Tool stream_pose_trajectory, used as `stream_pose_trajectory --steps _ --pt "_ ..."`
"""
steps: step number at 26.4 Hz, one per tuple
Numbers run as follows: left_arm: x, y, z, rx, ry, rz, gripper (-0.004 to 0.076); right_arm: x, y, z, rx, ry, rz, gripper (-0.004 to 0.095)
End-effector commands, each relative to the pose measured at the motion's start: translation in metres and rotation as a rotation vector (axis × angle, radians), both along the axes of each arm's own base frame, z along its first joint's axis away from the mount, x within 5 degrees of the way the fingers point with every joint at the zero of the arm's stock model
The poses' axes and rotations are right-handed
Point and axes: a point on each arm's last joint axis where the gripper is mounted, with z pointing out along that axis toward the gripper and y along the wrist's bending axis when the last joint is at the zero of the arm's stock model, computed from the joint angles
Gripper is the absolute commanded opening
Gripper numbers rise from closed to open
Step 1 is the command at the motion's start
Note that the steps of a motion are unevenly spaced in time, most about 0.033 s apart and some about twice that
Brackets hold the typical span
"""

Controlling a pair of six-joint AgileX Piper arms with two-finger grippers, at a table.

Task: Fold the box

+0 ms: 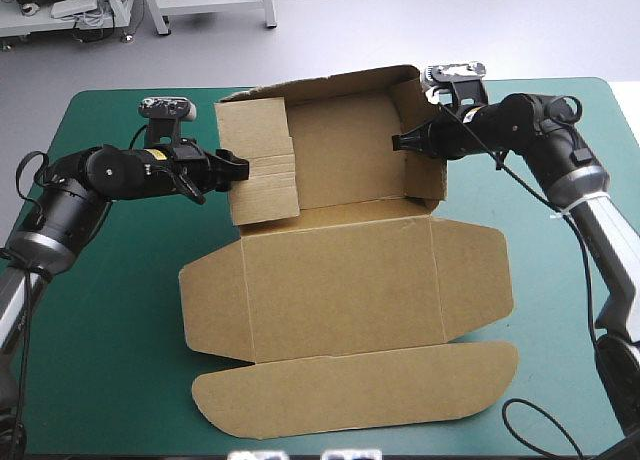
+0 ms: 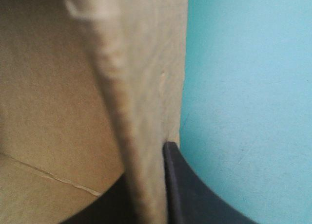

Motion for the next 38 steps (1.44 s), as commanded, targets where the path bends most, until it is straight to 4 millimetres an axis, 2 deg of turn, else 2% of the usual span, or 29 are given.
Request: stream_pose_trajectory --steps 1,7,14,16,18,19,24,29,30,33,35,38 --pt "-0.004 0.001 0.025 -0.061 -0.106 0.059 0.0397 -0.014 0.008 0.036 0.123 -0.108 0.007 -0.0011" --pt "-0.004 0.001 0.026 -0.070 -0.104 0.067 0.0289 -0.018 0.015 0.036 0.162 -0.082 0.055 -0.0013" --pt "-0.003 0.001 0.026 -0.070 -0.114 0.071 0.0259 -0.020 0.016 0.036 0.167 -0.067 0.073 -0.0013" --pt "-0.003 0.001 0.027 -0.074 -0.120 0.074 0.0170 -0.019 0.016 0.034 0.161 -0.060 0.074 -0.0013" --pt "-0.003 0.001 0.027 -0.065 -0.128 0.067 0.0029 -0.018 0.016 0.030 0.139 -0.045 0.079 -0.0012" --pt "-0.003 0.001 0.027 -0.052 -0.134 0.050 -0.0006 -0.017 0.016 0.027 0.119 -0.033 0.082 -0.0012" --pt "-0.003 -0.009 0.023 -0.037 -0.127 0.015 -0.0009 -0.010 0.018 0.012 0.071 0.020 0.089 -0.0012" --pt "0.008 -0.025 0.002 -0.014 -0.041 -0.033 -0.0009 -0.002 0.017 -0.009 -0.002 0.110 0.090 -0.0011" --pt "0.017 -0.033 -0.009 0.001 0.018 -0.062 -0.0009 0.000 0.014 -0.018 -0.057 0.144 0.073 -0.0011" --pt "0.034 -0.051 -0.026 0.055 0.120 -0.127 -0.0009 0.005 0.008 -0.030 -0.140 0.190 0.033 -0.0011" --pt "0.050 -0.075 -0.042 0.153 0.205 -0.181 -0.0009 0.009 0.006 -0.047 -0.194 0.283 0.023 -0.0011" --pt "0.060 -0.094 -0.052 0.242 0.247 -0.208 -0.0009 0.012 0.006 -0.066 -0.235 0.387 0.021 -0.0011"
